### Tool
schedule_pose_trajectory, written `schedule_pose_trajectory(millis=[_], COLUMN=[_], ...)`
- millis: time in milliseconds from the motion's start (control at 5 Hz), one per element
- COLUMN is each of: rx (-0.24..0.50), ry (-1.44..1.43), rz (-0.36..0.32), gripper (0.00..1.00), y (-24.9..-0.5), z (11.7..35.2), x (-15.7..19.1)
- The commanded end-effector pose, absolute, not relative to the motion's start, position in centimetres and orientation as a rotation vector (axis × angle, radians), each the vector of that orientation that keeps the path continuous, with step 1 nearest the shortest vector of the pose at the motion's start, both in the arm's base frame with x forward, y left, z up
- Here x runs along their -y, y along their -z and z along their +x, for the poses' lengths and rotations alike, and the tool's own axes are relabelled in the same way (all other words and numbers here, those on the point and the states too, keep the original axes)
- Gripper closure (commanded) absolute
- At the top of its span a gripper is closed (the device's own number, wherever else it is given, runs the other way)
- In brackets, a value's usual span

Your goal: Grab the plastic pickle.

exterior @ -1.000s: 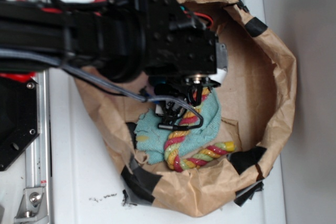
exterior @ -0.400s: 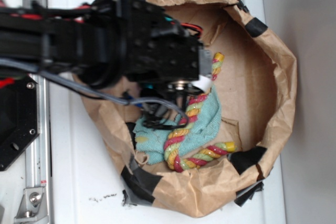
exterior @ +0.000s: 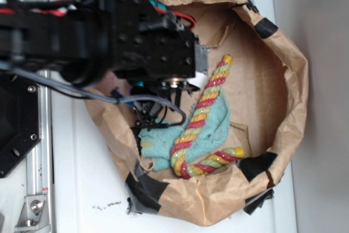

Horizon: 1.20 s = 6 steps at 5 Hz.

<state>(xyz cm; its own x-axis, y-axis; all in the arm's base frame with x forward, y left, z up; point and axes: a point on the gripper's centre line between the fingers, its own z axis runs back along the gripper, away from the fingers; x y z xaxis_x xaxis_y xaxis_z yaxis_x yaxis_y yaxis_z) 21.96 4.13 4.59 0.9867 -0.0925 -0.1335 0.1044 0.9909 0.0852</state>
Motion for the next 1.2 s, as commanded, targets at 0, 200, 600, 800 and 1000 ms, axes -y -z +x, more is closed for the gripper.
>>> schedule_pose_trajectory(millis=[0, 200, 600, 800, 1000], rx=[0.008, 0.052, 0.046, 0.060, 0.044], ry=[-0.117, -0.155, -0.204, -0.219, -0.209], rz=[0.112, 0.053, 0.095, 0.096, 0.111], gripper=[1.00, 1.00, 1.00, 1.00, 1.00], y=[-13.5, -14.3, -15.3, -16.3, -15.7], z=[21.3, 21.6, 24.1, 25.3, 26.1], x=[-3.6, -3.4, -3.0, -2.6, -2.4])
